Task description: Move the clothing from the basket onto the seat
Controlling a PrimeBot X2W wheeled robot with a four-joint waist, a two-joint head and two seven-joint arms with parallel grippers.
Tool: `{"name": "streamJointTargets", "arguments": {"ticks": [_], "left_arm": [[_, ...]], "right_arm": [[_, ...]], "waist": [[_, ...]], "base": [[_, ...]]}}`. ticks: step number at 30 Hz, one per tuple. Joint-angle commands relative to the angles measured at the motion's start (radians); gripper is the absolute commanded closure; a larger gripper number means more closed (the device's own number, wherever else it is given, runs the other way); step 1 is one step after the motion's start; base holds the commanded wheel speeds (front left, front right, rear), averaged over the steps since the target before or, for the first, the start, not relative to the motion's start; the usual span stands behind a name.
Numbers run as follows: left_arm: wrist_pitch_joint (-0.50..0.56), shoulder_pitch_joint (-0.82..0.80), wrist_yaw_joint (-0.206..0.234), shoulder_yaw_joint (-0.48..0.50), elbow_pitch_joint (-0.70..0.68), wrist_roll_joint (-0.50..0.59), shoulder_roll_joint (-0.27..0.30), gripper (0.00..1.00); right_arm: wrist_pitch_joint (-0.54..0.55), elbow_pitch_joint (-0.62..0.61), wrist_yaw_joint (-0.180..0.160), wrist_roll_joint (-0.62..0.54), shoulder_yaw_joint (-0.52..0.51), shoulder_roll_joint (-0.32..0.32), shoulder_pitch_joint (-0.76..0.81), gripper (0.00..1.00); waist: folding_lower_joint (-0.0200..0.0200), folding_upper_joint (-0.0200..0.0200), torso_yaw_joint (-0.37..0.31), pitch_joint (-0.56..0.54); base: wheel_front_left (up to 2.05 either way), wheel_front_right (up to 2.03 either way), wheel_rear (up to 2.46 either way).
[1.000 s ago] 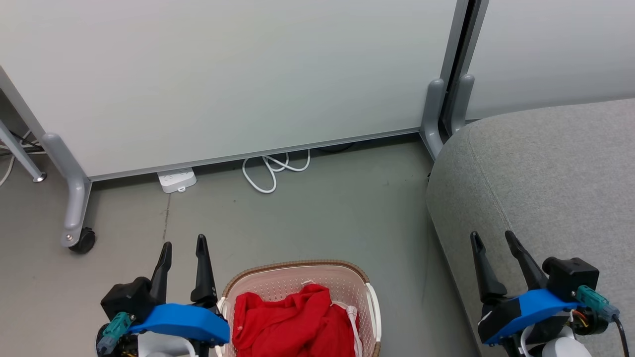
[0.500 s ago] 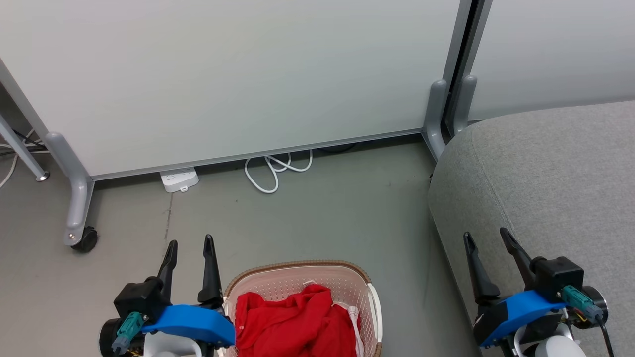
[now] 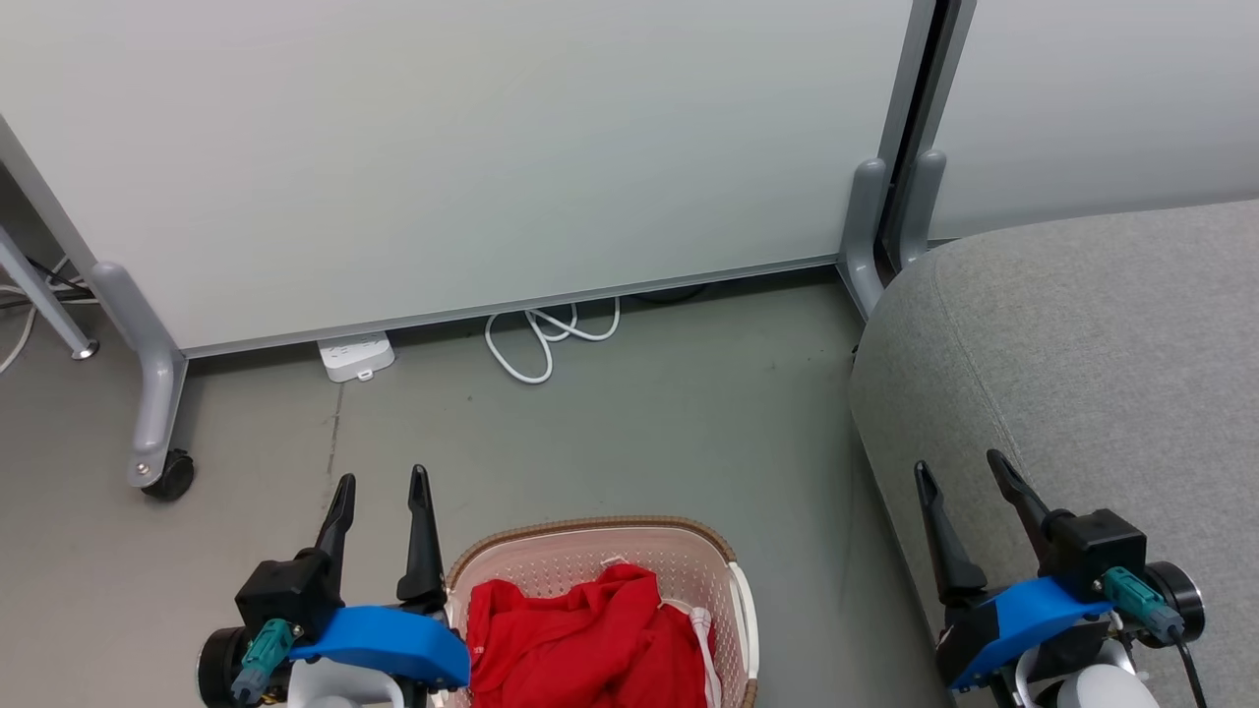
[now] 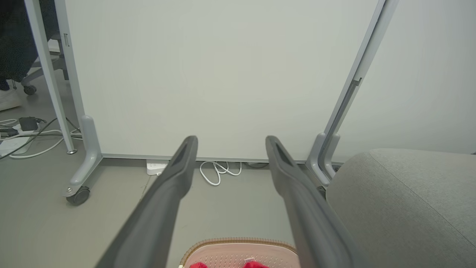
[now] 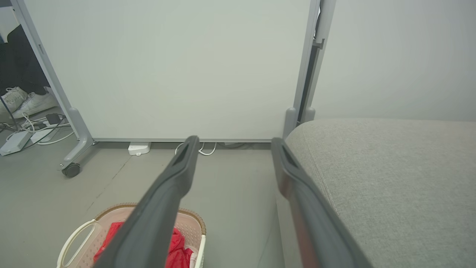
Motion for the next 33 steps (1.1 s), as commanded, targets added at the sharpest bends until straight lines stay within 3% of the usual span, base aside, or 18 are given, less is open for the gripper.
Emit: {"name": "streamJointTargets", "arguments": {"ticks": [1, 13, 24, 33], "left_arm": [[-0.005, -0.012, 0.0, -0.001, 0.001, -0.001, 0.003, 0.0], [-0.005, -0.025, -0.012, -0.013, 0.048, 0.034, 0.017, 0.0], [0.025, -0.174, -0.062, -0.072, 0.219, 0.094, 0.089, 0.0], [0.116, -0.323, -0.106, -0.135, 0.403, 0.134, 0.167, 0.0]], "right_arm": [[-0.006, 0.001, 0.0, 0.0, 0.0, -0.006, -0.014, 0.0], [0.01, -0.026, 0.0, 0.008, 0.059, -0.006, -0.07, 0.0], [-0.004, -0.097, 0.0, 0.027, 0.164, -0.005, -0.265, 0.0], [-0.039, -0.122, 0.0, 0.059, 0.196, -0.004, -0.373, 0.0]], "waist": [[0.0, 0.0, 0.0, 0.0], [0.0, 0.0, -0.057, 0.071], [0.0, 0.0, -0.2, 0.34], [0.0, 0.0, -0.301, 0.546]], "base": [[0.0, 0.0, 0.0], [0.0, 0.0, 0.0], [0.0, 0.0, 0.0], [0.0, 0.0, 0.0]]}}
